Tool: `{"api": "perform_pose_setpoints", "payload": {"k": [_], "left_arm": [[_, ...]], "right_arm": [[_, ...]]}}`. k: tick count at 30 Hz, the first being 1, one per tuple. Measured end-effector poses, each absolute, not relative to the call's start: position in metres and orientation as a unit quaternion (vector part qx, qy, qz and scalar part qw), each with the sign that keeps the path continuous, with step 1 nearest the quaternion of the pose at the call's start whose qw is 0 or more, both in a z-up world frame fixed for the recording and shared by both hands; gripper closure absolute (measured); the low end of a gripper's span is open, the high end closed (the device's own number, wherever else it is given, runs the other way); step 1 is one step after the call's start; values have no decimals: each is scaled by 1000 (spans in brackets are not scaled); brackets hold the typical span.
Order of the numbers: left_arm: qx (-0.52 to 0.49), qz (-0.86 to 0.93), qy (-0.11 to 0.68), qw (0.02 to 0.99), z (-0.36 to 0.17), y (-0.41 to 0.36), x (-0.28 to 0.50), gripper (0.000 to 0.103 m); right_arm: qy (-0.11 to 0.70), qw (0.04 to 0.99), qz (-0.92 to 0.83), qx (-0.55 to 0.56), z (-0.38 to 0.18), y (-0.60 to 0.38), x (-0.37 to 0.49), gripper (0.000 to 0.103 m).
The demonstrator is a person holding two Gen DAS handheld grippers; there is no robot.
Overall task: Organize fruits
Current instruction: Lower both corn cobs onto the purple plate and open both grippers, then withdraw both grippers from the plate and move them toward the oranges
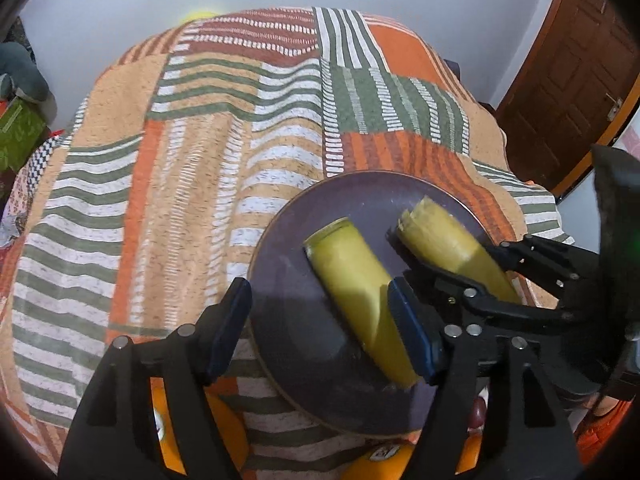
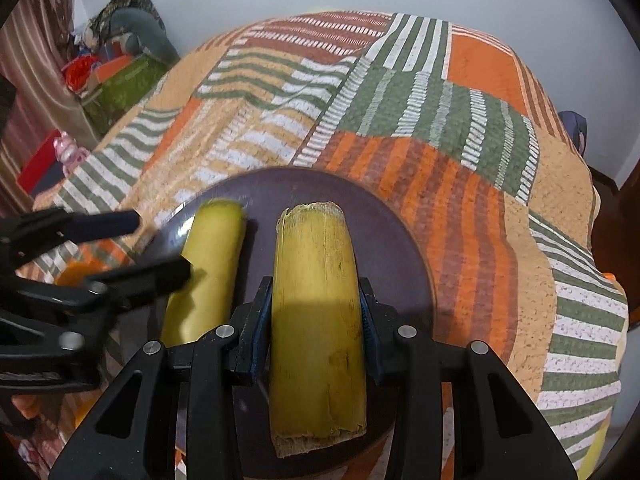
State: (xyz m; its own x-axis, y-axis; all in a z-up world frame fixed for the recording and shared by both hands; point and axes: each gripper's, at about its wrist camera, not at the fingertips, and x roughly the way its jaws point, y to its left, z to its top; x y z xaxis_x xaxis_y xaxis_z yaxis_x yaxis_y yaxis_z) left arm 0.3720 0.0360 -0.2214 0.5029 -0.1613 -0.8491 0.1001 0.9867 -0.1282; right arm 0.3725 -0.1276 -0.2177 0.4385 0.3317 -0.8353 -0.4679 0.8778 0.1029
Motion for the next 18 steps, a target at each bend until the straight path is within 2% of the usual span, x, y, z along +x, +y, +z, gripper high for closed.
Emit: {"api": "perform_pose_setpoints", "payload": {"k": [2,6,10,12,18], "left_arm": [[-23,-72,483,872,-216,38,364,33],[-2,-59,464,884,-204,43,345,32],[15,-46,443,895,-187,55,323,32],[22,-39,434,900,-178,63,310,28],[22,-24,415,909,-158,86,271,25]], "right_arm": [[462,851,239,-70,-212,-127,367,66],[445,860,241,-65,-194,-129,361,58],[429,870,239,-56,-173,-135,347,57],[421,874,239,-50,-163,-140,338,57],[390,888,235,-58,-142,-138,303,49]]}}
